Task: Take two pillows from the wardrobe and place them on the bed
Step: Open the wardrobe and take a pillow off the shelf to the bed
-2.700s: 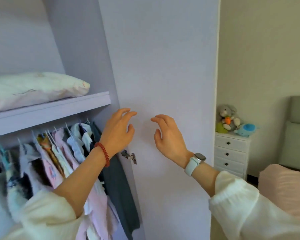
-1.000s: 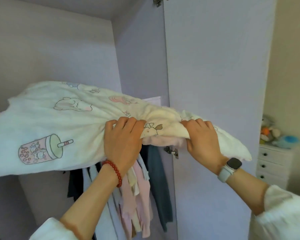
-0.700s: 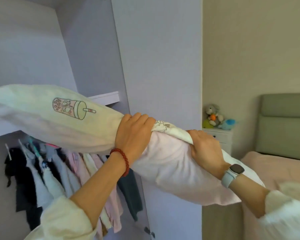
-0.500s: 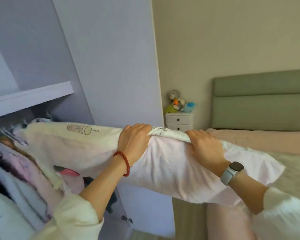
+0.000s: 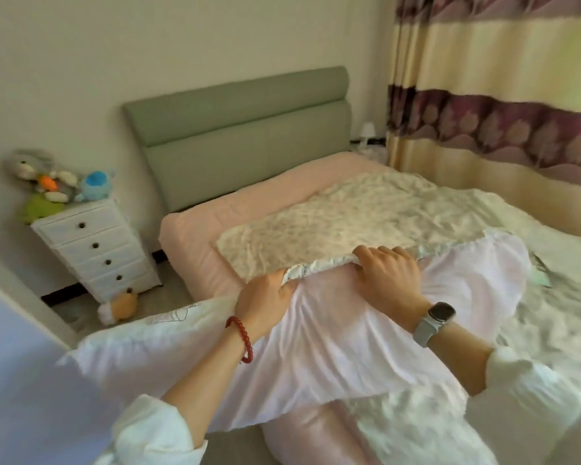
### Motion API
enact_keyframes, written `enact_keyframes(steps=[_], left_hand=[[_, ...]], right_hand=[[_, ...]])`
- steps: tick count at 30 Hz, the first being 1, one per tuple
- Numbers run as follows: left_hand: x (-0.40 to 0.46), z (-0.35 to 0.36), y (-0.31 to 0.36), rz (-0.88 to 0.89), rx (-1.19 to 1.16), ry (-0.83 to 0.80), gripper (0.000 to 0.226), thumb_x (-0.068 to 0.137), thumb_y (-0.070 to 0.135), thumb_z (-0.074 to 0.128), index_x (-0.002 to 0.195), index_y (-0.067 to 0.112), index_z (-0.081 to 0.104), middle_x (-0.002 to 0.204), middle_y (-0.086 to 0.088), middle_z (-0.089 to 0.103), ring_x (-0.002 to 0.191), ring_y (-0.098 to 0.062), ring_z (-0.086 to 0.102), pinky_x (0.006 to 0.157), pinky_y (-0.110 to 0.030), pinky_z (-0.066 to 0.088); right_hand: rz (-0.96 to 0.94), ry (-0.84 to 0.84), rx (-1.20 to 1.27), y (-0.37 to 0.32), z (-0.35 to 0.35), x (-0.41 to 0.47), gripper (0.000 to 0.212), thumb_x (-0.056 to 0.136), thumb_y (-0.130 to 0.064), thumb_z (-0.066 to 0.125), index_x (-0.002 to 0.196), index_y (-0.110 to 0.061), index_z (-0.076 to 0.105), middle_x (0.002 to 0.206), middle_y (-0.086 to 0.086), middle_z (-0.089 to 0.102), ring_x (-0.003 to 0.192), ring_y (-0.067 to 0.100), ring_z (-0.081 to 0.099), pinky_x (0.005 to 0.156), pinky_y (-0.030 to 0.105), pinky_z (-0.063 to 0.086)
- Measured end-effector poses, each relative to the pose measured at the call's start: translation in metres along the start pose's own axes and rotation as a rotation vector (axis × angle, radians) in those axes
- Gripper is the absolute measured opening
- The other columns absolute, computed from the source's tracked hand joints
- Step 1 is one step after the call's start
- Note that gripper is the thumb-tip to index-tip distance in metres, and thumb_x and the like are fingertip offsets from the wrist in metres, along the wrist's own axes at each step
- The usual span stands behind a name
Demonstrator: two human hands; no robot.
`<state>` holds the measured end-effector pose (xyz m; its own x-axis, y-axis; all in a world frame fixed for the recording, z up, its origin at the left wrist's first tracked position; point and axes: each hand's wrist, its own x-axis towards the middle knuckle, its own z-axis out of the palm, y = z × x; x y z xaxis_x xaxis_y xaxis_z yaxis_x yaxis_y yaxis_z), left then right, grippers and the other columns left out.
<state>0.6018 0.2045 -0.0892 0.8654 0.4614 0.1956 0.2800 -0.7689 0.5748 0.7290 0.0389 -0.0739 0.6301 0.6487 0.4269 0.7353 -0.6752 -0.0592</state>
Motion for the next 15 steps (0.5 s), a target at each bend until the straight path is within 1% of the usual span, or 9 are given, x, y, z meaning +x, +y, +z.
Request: enact_keyframes(steps=[1, 3, 4, 5, 6, 7, 9, 12, 15], left_hand=[[0.017, 0.011, 0.009, 0.022, -0.015, -0.046, 0.023, 0.092, 0.032, 0.046, 0.092, 0.017, 0.063, 0.066, -0.005, 0.064, 0.068, -0.029, 0.06, 0.054, -0.031, 0.041], [0.049, 0.034, 0.031, 0.073, -0.004, -0.109, 0.029, 0.092, 0.036, 0.044, 0.073, 0.018, 0.056, 0.059, 0.001, 0.056, 0.066, -0.029, 0.058, 0.051, -0.03, 0.036], [0.064, 0.045, 0.041, 0.093, 0.011, -0.123, 0.028, 0.093, 0.035, 0.042, 0.075, 0.019, 0.056, 0.066, 0.0, 0.06, 0.072, -0.029, 0.06, 0.056, -0.031, 0.038], [0.077, 0.056, 0.049, 0.111, 0.032, -0.117, 0.026, 0.094, 0.035, 0.039, 0.087, 0.02, 0.059, 0.08, -0.002, 0.067, 0.082, -0.028, 0.061, 0.066, -0.033, 0.042], [0.086, 0.064, 0.056, 0.117, 0.055, -0.096, 0.027, 0.094, 0.034, 0.037, 0.102, 0.021, 0.058, 0.098, -0.003, 0.068, 0.094, -0.026, 0.06, 0.076, -0.035, 0.043], [0.092, 0.07, 0.06, 0.12, 0.08, -0.072, 0.03, 0.094, 0.034, 0.037, 0.114, 0.02, 0.054, 0.112, -0.004, 0.065, 0.103, -0.026, 0.057, 0.084, -0.037, 0.043], [0.092, 0.072, 0.056, 0.119, 0.097, 0.003, 0.035, 0.092, 0.031, 0.041, 0.124, 0.019, 0.048, 0.123, -0.005, 0.059, 0.111, -0.025, 0.053, 0.093, -0.042, 0.041], [0.076, 0.052, 0.023, 0.114, 0.147, 0.152, 0.032, 0.09, 0.021, 0.045, 0.121, 0.017, 0.052, 0.121, -0.004, 0.061, 0.111, -0.024, 0.053, 0.097, -0.043, 0.036], [0.056, 0.002, -0.022, 0.04, 0.267, 0.27, 0.028, 0.089, 0.016, 0.047, 0.116, 0.015, 0.057, 0.116, -0.004, 0.063, 0.109, -0.022, 0.054, 0.095, -0.043, 0.035]], right_hand=[[0.054, 0.01, -0.047, 0.017, -0.001, -0.001, 0.016, 0.083, -0.023, 0.046, 0.088, -0.013, 0.059, 0.08, 0.008, 0.071, 0.08, 0.03, 0.062, 0.074, 0.037, 0.04], [0.162, 0.0, -0.132, 0.049, 0.001, 0.001, 0.019, 0.083, -0.018, 0.047, 0.095, -0.014, 0.061, 0.091, 0.007, 0.071, 0.095, 0.029, 0.06, 0.09, 0.04, 0.034], [0.226, -0.027, -0.152, 0.063, 0.004, 0.002, 0.024, 0.084, -0.015, 0.046, 0.103, -0.016, 0.06, 0.101, 0.007, 0.07, 0.105, 0.028, 0.056, 0.099, 0.044, 0.028], [0.295, -0.072, -0.148, 0.073, 0.009, 0.002, 0.031, 0.083, -0.011, 0.045, 0.112, -0.017, 0.055, 0.113, 0.006, 0.065, 0.115, 0.027, 0.051, 0.106, 0.048, 0.021], [0.36, -0.12, -0.125, 0.08, 0.014, 0.003, 0.037, 0.084, -0.009, 0.044, 0.12, -0.018, 0.05, 0.123, 0.006, 0.06, 0.122, 0.026, 0.044, 0.109, 0.051, 0.017], [0.409, -0.162, -0.09, 0.082, 0.02, 0.003, 0.041, 0.085, -0.008, 0.043, 0.125, -0.018, 0.045, 0.13, 0.005, 0.054, 0.127, 0.026, 0.04, 0.109, 0.053, 0.017], [0.419, -0.225, 0.003, 0.077, 0.035, 0.005, 0.043, 0.087, -0.01, 0.042, 0.129, -0.018, 0.04, 0.136, 0.006, 0.048, 0.128, 0.028, 0.037, 0.108, 0.05, 0.024], [0.315, -0.296, 0.201, 0.047, 0.056, 0.015, 0.04, 0.091, -0.014, 0.039, 0.13, -0.017, 0.04, 0.137, 0.008, 0.047, 0.126, 0.03, 0.04, 0.102, 0.044, 0.033], [0.182, -0.347, 0.412, -0.009, 0.073, 0.038, 0.037, 0.093, -0.014, 0.036, 0.128, -0.015, 0.044, 0.135, 0.01, 0.049, 0.121, 0.031, 0.046, 0.095, 0.04, 0.042]])
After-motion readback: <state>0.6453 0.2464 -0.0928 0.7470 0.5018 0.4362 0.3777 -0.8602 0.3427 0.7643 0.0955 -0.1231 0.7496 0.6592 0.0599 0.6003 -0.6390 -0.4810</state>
